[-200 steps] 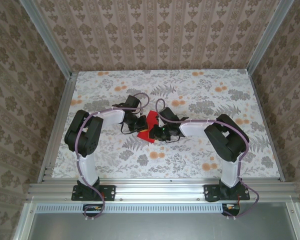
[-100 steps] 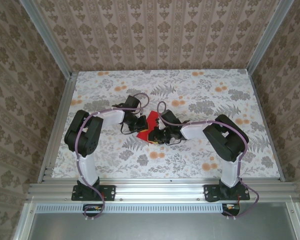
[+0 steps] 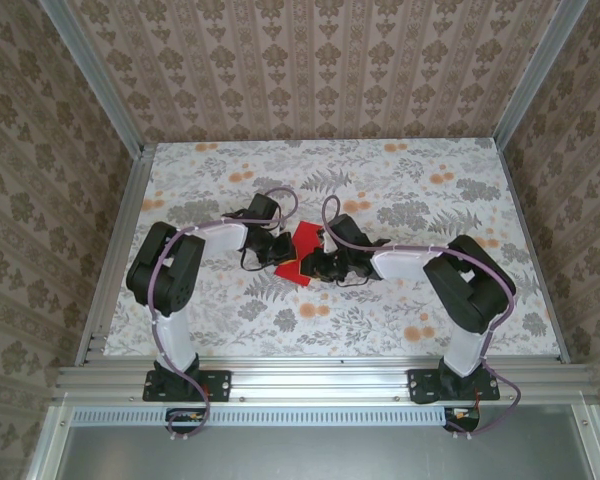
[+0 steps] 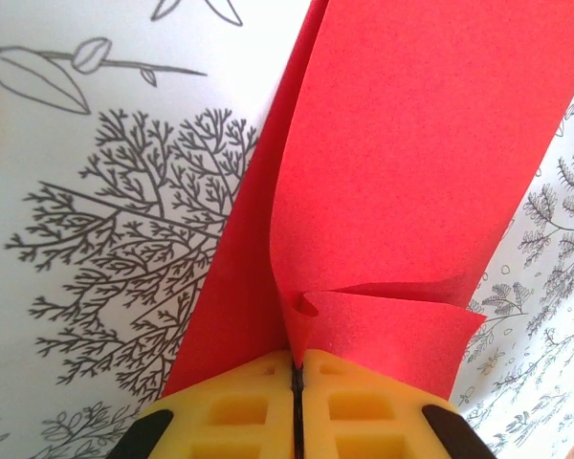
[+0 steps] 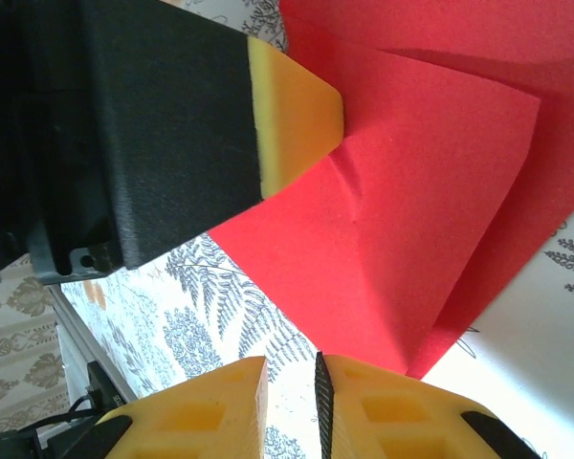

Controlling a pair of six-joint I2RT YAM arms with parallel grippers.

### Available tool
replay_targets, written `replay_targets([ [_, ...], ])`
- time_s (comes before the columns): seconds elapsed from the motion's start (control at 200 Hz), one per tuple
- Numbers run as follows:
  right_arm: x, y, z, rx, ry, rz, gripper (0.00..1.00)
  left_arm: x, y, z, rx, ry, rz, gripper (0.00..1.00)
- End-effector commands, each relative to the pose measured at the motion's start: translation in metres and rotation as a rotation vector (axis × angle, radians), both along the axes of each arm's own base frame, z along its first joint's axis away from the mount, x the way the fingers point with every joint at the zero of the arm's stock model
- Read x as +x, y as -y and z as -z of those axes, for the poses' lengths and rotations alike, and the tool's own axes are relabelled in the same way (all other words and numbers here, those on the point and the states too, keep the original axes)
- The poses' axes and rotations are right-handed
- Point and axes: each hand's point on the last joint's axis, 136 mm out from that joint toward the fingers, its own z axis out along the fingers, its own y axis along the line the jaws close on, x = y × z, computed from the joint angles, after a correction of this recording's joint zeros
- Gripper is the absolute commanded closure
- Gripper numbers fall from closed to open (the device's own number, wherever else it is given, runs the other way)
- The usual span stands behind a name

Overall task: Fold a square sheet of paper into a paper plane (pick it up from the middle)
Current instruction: Fold the triangle a second time at the center of the table.

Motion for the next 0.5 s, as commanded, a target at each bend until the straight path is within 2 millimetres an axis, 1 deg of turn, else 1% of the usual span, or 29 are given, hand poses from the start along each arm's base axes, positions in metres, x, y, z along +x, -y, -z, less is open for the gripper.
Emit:
replay_targets([
  [0.0,-0.01,0.002,0.018,-0.033,-0.05,-0.014,0.79,-0.011,-0.007,0.007,0.032,-0.017,0.0,0.92],
  [0.27,-0.031,-0.003,0.036,-0.014,-0.129,-0.066,0.8,-0.014,-0.011,0.011,0.039,-0.025,-0.019,0.92],
  [0.37,-0.035,-0.003,0.04,-0.016,-0.143,-0.078,0.8,-0.014,-0.011,0.012,0.039,-0.025,-0.022,0.92],
  [0.495,-0.037,0.002,0.051,-0.058,-0.162,-0.071,0.81,-0.015,-0.011,0.011,0.035,-0.025,-0.022,0.92],
])
